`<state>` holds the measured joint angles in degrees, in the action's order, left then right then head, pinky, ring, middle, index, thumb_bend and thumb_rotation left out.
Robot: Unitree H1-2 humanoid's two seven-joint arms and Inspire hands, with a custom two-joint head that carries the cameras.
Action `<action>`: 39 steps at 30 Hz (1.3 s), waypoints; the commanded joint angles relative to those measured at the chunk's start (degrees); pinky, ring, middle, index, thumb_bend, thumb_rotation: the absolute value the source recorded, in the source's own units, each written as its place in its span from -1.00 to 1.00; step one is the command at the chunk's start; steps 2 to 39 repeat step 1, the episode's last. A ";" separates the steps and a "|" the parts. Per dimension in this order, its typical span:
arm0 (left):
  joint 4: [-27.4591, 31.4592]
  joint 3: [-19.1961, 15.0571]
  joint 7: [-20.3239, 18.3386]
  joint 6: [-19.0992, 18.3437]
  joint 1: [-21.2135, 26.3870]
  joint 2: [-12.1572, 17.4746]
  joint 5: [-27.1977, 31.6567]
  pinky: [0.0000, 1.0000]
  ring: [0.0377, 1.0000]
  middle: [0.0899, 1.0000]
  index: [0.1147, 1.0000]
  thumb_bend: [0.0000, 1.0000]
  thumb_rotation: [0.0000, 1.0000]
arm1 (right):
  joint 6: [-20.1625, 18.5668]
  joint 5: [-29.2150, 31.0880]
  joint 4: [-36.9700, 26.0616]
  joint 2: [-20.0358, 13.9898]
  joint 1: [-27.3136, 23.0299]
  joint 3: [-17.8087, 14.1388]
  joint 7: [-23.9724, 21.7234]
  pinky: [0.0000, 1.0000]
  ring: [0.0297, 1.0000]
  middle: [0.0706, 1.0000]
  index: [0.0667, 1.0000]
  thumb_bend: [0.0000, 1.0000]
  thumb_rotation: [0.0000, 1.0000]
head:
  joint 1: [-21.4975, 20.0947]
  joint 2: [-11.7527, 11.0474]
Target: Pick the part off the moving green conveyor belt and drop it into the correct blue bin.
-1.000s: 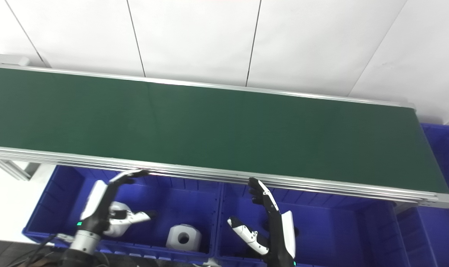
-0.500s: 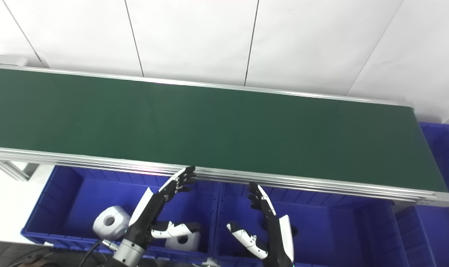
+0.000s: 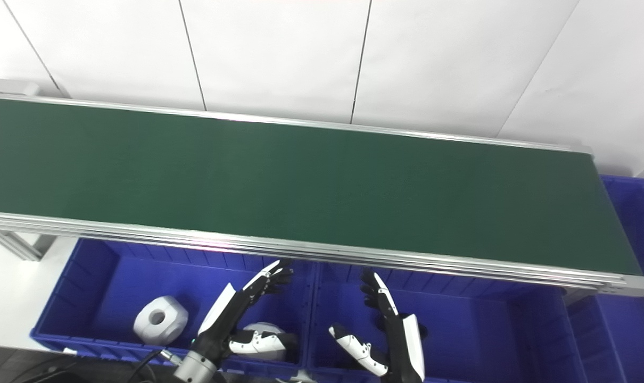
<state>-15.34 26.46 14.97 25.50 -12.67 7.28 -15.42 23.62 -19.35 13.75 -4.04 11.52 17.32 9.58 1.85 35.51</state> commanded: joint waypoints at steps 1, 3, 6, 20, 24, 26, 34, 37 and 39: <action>0.48 0.44 1.88 1.42 0.87 0.60 -0.52 0.62 0.72 0.78 0.83 0.44 0.06 | 3.28 -0.23 -0.79 -0.01 -0.76 0.38 2.11 0.64 0.75 0.81 0.83 0.39 0.31 | 0.15 -0.41; 0.48 0.44 1.88 1.42 0.87 0.60 -0.52 0.62 0.72 0.78 0.83 0.44 0.06 | 3.28 -0.23 -0.79 -0.01 -0.76 0.38 2.11 0.64 0.75 0.81 0.83 0.39 0.31 | 0.15 -0.41; 0.48 0.44 1.88 1.42 0.87 0.60 -0.52 0.62 0.72 0.78 0.83 0.44 0.06 | 3.28 -0.23 -0.79 -0.01 -0.76 0.38 2.11 0.64 0.75 0.81 0.83 0.39 0.31 | 0.15 -0.41; 0.48 0.44 1.88 1.42 0.87 0.60 -0.52 0.62 0.72 0.78 0.83 0.44 0.06 | 3.28 -0.23 -0.79 -0.01 -0.76 0.38 2.11 0.64 0.75 0.81 0.83 0.39 0.31 | 0.15 -0.41; 0.48 0.44 1.88 1.42 0.87 0.60 -0.52 0.62 0.72 0.78 0.83 0.44 0.06 | 3.28 -0.23 -0.79 -0.01 -0.76 0.38 2.11 0.64 0.75 0.81 0.83 0.39 0.31 | 0.15 -0.41; 0.48 0.44 1.88 1.42 0.87 0.60 -0.52 0.62 0.72 0.78 0.83 0.44 0.06 | 3.28 -0.23 -0.79 -0.01 -0.76 0.38 2.11 0.64 0.75 0.81 0.83 0.39 0.31 | 0.15 -0.41; 0.48 0.44 1.88 1.42 0.87 0.60 -0.52 0.62 0.72 0.78 0.83 0.44 0.06 | 3.28 -0.23 -0.79 -0.01 -0.76 0.38 2.11 0.64 0.75 0.81 0.83 0.39 0.31 | 0.15 -0.41; 0.48 0.44 1.88 1.42 0.87 0.60 -0.52 0.62 0.72 0.78 0.83 0.44 0.06 | 3.28 -0.23 -0.79 -0.01 -0.76 0.38 2.11 0.64 0.75 0.81 0.83 0.39 0.31 | 0.15 -0.41; 0.48 0.44 1.88 1.42 0.87 0.60 -0.52 0.62 0.72 0.78 0.83 0.44 0.06 | 3.28 -0.23 -0.79 -0.01 -0.76 0.38 2.11 0.64 0.75 0.81 0.83 0.39 0.31 | 0.15 -0.41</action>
